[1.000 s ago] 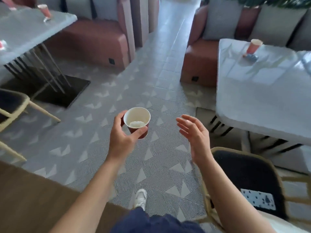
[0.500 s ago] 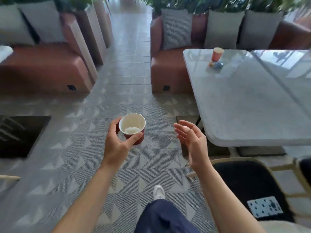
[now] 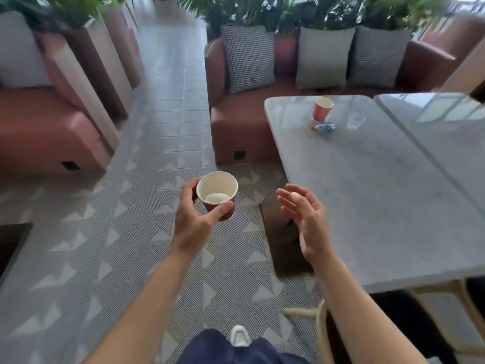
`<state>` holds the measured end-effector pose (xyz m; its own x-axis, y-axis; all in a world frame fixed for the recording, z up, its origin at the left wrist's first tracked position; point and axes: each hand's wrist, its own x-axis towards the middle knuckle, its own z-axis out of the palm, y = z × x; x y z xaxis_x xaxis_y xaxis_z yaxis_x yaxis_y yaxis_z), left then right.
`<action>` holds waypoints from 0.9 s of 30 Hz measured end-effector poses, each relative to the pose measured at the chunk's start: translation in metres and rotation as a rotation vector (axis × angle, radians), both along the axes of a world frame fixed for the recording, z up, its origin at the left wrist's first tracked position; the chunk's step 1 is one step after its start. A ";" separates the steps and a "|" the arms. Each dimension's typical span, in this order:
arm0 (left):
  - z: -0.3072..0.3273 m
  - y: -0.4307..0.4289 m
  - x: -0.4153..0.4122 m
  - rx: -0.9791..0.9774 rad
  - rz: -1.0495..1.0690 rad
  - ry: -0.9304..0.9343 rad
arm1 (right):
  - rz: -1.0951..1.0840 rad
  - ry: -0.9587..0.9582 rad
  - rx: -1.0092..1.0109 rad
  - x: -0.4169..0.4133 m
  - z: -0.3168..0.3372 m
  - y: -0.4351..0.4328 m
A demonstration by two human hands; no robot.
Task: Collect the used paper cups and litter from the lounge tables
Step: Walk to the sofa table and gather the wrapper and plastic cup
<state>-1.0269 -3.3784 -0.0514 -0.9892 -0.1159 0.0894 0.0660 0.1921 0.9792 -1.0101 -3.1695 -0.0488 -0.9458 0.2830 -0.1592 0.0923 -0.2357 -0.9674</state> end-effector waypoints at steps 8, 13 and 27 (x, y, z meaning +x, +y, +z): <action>-0.009 0.008 -0.114 0.009 -0.113 -0.006 | -0.105 -0.015 -0.019 -0.092 -0.010 0.002; -0.010 0.010 -0.201 -0.047 -0.222 0.011 | -0.228 -0.010 -0.041 -0.160 -0.017 -0.002; -0.012 0.065 -0.391 -0.127 -0.498 -0.025 | -0.550 -0.030 -0.105 -0.295 -0.021 0.032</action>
